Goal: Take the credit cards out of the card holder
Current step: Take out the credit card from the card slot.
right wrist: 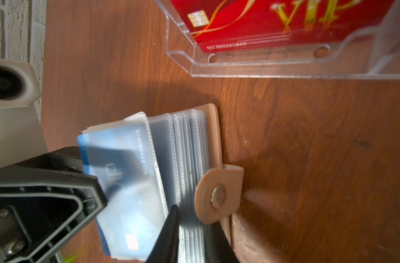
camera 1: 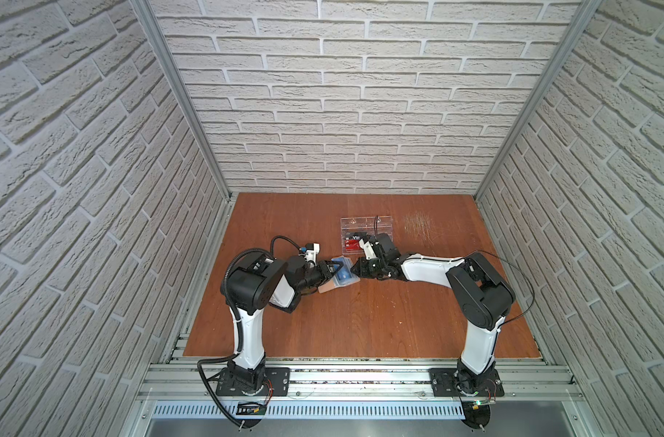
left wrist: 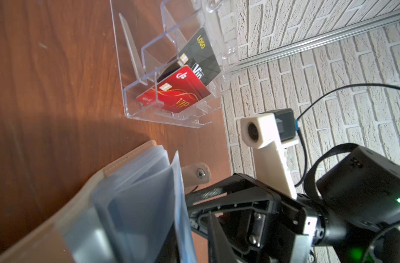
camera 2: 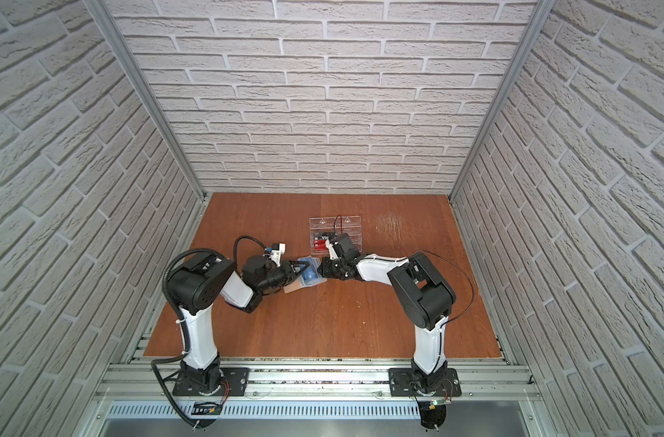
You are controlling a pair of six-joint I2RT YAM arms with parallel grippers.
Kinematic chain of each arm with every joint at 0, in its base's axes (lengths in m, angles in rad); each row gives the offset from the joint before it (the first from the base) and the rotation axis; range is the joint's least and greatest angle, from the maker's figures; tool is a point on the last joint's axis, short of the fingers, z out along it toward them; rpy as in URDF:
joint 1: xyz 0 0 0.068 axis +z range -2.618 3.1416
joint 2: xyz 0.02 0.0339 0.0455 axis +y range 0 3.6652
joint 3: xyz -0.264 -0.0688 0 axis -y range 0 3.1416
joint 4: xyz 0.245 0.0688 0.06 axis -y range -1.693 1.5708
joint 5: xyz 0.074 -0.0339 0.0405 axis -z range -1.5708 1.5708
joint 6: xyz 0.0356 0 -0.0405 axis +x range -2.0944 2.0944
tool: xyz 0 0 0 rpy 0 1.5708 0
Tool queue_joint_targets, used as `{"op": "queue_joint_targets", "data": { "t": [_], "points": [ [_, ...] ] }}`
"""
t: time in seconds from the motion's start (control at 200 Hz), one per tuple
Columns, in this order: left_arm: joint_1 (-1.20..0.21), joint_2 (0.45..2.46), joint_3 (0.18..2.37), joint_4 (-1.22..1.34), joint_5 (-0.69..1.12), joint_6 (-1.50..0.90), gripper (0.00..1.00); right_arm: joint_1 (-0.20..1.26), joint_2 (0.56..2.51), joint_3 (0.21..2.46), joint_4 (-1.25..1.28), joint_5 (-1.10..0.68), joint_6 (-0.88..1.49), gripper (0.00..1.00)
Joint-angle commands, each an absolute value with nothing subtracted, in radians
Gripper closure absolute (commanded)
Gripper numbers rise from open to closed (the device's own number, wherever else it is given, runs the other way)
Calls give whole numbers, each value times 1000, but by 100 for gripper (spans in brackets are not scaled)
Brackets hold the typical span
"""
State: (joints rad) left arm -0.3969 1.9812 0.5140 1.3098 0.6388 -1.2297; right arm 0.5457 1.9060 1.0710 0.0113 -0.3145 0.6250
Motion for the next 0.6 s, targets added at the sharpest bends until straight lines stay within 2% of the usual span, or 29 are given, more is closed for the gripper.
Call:
{"op": "queue_joint_targets", "data": {
  "t": [0.0, 0.595],
  "points": [
    [-385, 1954, 500, 1400, 664, -1225, 78, 565, 1967, 1062, -66, -287, 630, 80],
    [-362, 1940, 461, 1400, 682, -1210, 79, 556, 1965, 1058, -64, -288, 635, 80]
  ]
}}
